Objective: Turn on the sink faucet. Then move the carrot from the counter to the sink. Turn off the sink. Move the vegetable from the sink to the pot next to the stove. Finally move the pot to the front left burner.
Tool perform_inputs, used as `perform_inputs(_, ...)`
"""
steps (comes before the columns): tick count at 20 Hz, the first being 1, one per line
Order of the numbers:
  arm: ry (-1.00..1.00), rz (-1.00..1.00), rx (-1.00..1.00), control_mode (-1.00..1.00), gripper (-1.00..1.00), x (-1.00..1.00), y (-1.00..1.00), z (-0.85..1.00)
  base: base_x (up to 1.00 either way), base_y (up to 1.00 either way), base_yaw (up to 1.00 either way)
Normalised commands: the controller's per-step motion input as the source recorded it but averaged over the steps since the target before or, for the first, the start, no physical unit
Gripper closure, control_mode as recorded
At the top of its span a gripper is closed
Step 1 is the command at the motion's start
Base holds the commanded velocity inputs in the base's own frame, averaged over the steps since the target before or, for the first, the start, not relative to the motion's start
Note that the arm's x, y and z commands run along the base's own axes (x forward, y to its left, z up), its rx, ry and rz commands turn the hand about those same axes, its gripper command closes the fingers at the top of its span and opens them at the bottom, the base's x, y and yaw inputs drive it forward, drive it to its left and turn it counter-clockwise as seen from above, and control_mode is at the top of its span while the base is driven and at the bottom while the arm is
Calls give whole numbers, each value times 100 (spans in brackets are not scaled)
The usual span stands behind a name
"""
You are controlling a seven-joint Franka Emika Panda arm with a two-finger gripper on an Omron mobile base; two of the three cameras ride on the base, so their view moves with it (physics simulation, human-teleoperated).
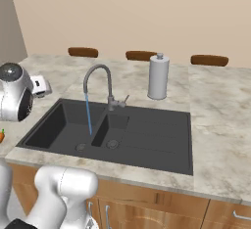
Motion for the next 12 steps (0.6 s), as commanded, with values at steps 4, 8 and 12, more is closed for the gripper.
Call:
perform_inputs(4, 32, -21, -10, -100, -100, -3, 80, -31, 0, 0, 0)
perform_inputs(8, 21, -16, -2, -100, -100, -2, 67, -11, 0, 0, 0)
perform_inputs(12, 10, -3, 0, -100, -100, -22, 50, -19, 0, 0, 0)
